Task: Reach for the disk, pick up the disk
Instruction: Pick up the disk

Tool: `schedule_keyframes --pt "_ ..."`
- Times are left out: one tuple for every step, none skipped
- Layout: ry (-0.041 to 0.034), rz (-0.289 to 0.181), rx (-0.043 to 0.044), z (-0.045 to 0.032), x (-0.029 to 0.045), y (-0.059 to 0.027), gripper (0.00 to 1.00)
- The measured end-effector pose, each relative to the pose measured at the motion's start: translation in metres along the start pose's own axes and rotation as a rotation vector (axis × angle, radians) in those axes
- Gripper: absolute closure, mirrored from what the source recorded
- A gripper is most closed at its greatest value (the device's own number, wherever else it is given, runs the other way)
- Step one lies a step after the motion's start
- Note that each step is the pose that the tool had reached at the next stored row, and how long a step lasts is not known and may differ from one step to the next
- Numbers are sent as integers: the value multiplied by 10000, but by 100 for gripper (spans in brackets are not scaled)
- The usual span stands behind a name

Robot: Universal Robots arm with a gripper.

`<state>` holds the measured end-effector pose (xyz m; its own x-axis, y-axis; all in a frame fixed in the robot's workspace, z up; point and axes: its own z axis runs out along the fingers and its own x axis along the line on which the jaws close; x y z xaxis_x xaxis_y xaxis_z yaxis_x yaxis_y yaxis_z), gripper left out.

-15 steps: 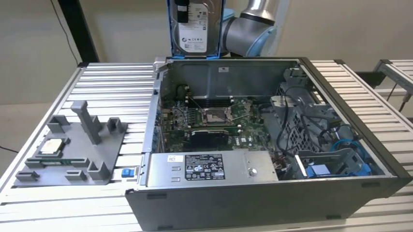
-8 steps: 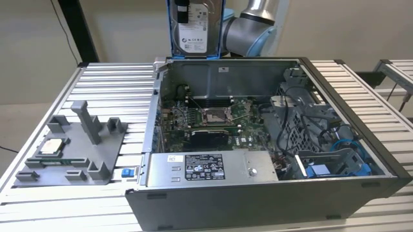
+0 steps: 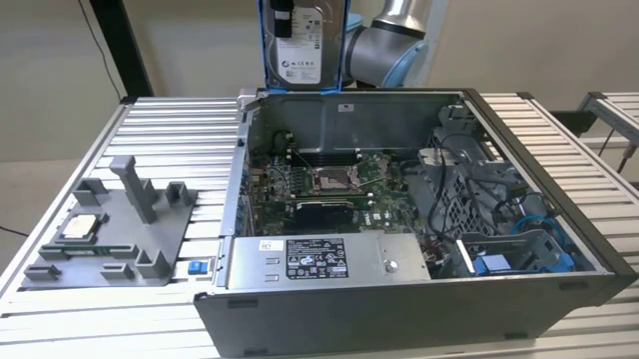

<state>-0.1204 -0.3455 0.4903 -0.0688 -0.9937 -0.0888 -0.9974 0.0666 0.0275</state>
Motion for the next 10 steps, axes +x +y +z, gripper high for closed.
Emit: schedule_keyframes --pt "-1 0 0 0 7 -1 100" --pt "0 0 0 -1 14 -2 100" --pt "0 0 0 -2 20 -2 100" --pt "0 0 0 -2 28 -3 100" --pt "0 0 0 -3 34 -4 100" --pt "0 -1 0 -4 41 -6 100" --pt "-1 0 0 -4 47 -6 100" --pt "0 0 0 -5 53 -7 100" --pt "0 0 0 -5 60 -8 100" --pt "-1 0 0 -6 66 -10 100"
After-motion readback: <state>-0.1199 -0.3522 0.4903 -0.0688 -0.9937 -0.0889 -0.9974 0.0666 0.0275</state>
